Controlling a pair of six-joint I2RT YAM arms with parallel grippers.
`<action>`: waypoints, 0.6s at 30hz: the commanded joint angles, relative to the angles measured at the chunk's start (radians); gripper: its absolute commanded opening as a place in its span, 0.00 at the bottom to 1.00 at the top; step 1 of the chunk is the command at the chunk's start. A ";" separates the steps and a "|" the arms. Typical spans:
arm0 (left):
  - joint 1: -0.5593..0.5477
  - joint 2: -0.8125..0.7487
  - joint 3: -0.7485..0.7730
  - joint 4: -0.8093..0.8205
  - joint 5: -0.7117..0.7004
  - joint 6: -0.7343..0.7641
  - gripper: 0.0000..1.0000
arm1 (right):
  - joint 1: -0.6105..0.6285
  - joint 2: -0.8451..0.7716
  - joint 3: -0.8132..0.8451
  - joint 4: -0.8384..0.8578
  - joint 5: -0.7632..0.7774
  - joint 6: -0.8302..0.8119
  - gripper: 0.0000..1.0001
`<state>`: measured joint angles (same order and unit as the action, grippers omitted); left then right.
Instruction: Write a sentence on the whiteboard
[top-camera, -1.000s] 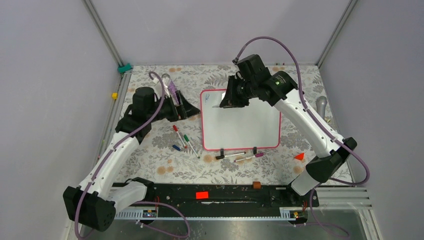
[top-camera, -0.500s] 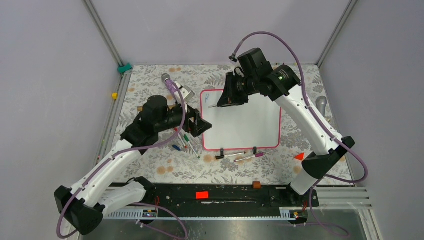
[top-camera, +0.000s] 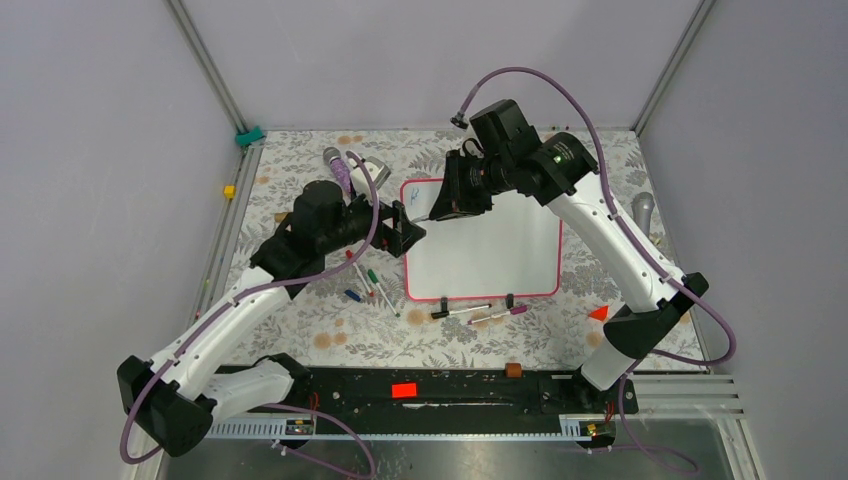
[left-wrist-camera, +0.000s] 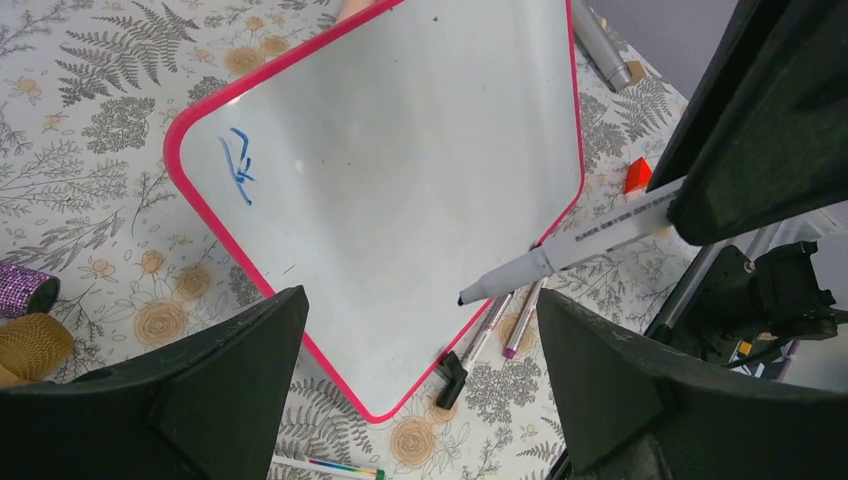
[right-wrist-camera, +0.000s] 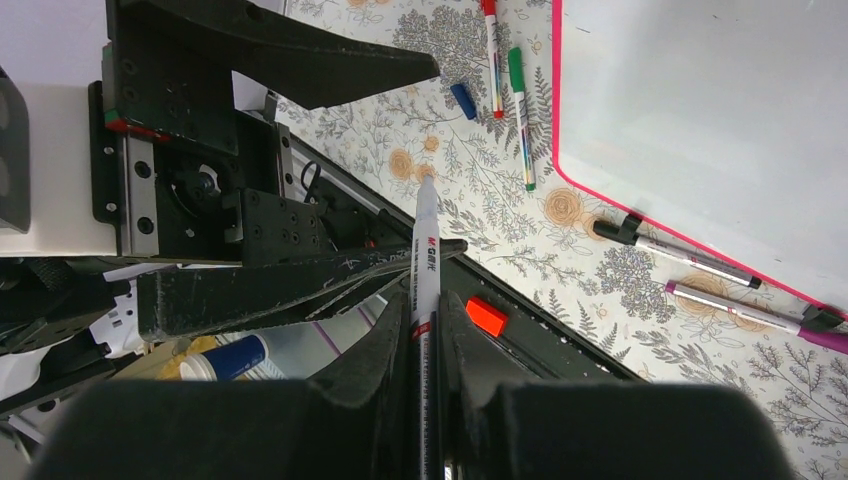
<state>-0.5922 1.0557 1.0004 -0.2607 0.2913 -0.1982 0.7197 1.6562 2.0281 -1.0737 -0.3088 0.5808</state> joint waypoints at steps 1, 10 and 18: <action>0.002 0.011 0.054 0.075 -0.021 -0.023 0.87 | 0.009 0.010 0.050 -0.025 -0.036 -0.018 0.00; 0.002 0.032 0.068 0.080 -0.085 -0.055 0.87 | 0.011 0.031 0.064 -0.047 -0.067 -0.046 0.00; 0.002 0.024 0.061 0.088 -0.115 -0.081 0.87 | 0.013 0.011 0.028 -0.051 -0.073 -0.067 0.00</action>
<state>-0.5930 1.0843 1.0149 -0.2474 0.2382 -0.2531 0.7200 1.6829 2.0579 -1.0866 -0.3267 0.5423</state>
